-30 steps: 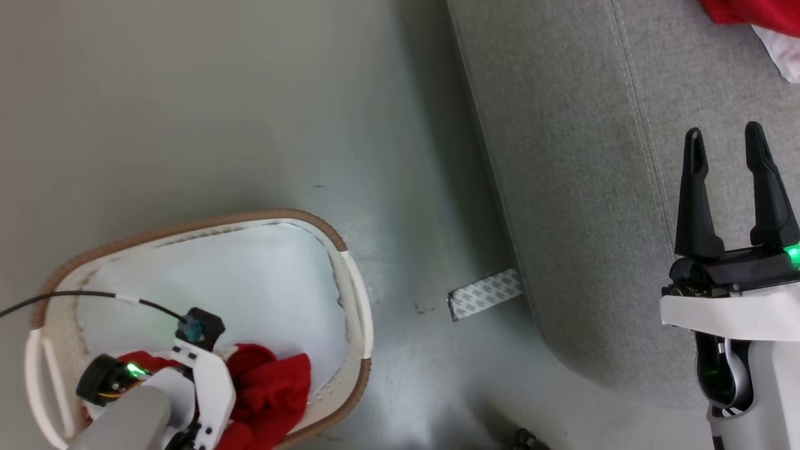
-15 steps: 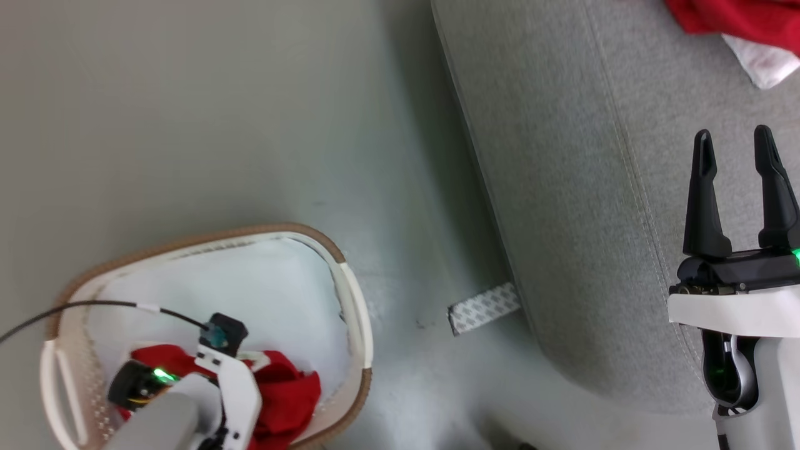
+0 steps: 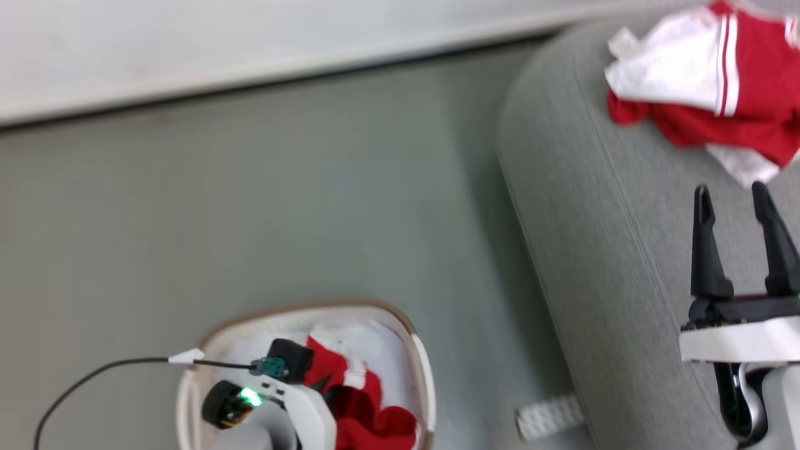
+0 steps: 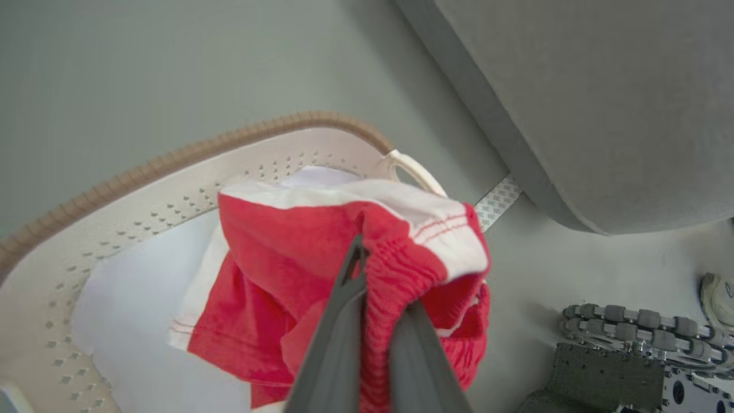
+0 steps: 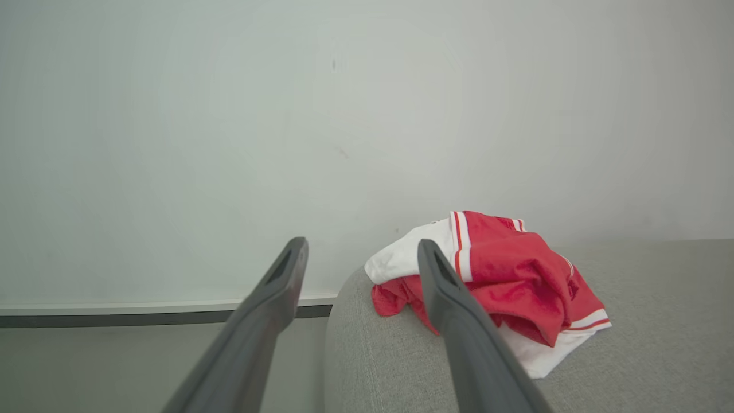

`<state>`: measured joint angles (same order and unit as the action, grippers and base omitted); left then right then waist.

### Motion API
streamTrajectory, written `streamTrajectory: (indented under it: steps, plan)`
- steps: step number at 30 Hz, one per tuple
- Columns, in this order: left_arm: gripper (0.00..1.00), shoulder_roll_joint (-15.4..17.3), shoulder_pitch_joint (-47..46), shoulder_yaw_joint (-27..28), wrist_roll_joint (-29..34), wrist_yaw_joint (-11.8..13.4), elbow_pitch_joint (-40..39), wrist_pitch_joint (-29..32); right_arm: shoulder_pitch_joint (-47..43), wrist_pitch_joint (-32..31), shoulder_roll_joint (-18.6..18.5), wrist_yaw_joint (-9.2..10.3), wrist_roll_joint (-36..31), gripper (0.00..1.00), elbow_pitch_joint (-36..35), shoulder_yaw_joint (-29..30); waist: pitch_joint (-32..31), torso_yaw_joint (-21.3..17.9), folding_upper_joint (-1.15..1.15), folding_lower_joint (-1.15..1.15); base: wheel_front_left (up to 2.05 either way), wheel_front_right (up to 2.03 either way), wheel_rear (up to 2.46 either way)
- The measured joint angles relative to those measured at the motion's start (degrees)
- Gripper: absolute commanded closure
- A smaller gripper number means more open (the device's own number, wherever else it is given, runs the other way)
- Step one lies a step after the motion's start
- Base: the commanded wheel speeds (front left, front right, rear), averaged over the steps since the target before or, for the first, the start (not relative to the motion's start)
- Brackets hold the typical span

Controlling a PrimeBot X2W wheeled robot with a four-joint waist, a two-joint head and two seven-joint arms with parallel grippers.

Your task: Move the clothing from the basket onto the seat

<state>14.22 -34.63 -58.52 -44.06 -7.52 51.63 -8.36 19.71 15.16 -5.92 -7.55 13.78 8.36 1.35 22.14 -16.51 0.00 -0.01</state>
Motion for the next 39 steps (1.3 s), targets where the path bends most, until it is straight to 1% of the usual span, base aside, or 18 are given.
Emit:
streamTrajectory:
  steps: [2, 5, 8, 13, 17, 21, 26, 32, 36, 39]
  plan:
    - [1.0, 0.1, 0.1, -0.8, 0.0, 0.0, -2.0, -1.6, -1.1, 0.0, -0.7, -0.01, 0.5, 0.0, 0.8, -0.3, -3.1, 1.4, 0.0, 0.0, 0.0, 0.0, 0.0]
    - [1.0, 0.9, 0.2, -0.5, 0.1, 0.0, -5.3, -3.7, -2.7, 0.0, -1.8, 0.0, 1.5, 0.0, 1.8, -0.9, -7.7, 3.3, 0.0, 0.0, 0.0, 0.0, 0.0]
    - [1.0, 1.9, 0.2, 1.5, -0.1, 1.1, -10.4, -5.0, -4.5, 0.0, -2.5, 0.0, 2.5, 0.0, 2.9, -1.8, -12.1, 4.9, 0.0, -0.01, 0.0, 0.0, 0.0]
    - [1.0, 4.8, -1.4, 4.8, 0.2, 5.0, -21.6, -5.9, -7.2, 0.0, -2.9, 0.0, 4.0, 0.0, 4.2, -3.4, -18.4, 7.2, 0.0, -0.01, 0.0, 0.0, 0.0]
    - [1.0, 6.7, -3.7, 7.8, 0.1, 7.8, -30.9, -5.7, -8.3, 0.0, -3.1, 0.0, 4.6, 0.0, 4.5, -5.5, -21.7, 9.0, 0.0, -0.02, 0.0, 0.0, 0.0]
    - [1.0, 8.4, -6.2, 9.7, -0.3, 9.9, -36.4, -3.6, -8.3, 0.0, -2.8, 0.0, 5.5, 0.0, 4.7, -8.5, -23.2, 10.3, 0.0, -0.01, 0.0, 0.0, 0.0]
    - [1.0, 9.4, -8.9, 11.3, -0.4, 11.5, -40.4, -1.6, -8.2, 0.0, -2.2, 0.0, 6.0, 0.0, 5.0, -12.9, -23.5, 10.9, 0.01, 0.0, 0.0, 0.0, 0.0]
    - [1.0, 9.9, -9.2, 11.3, -0.4, 12.4, -42.6, -0.6, -7.1, 0.0, -1.9, 0.0, 7.6, 0.0, 4.5, -18.6, -23.4, 11.4, 0.0, 0.0, 0.0, 0.0, 0.0]
    - [1.0, 9.8, -8.8, 10.8, -0.4, 12.6, -42.9, -0.6, -6.5, 0.0, -2.3, 0.0, 9.6, 0.0, 3.7, -24.5, -23.4, 12.3, 0.0, 0.01, 0.0, 0.0, 0.0]
    - [1.0, 9.5, -8.3, 10.0, -0.5, 12.6, -42.7, -0.5, -4.4, 0.0, -2.8, 0.0, 11.2, 0.0, 2.9, -28.9, -23.5, 13.0, 0.0, 0.01, 0.0, 0.0, 0.0]
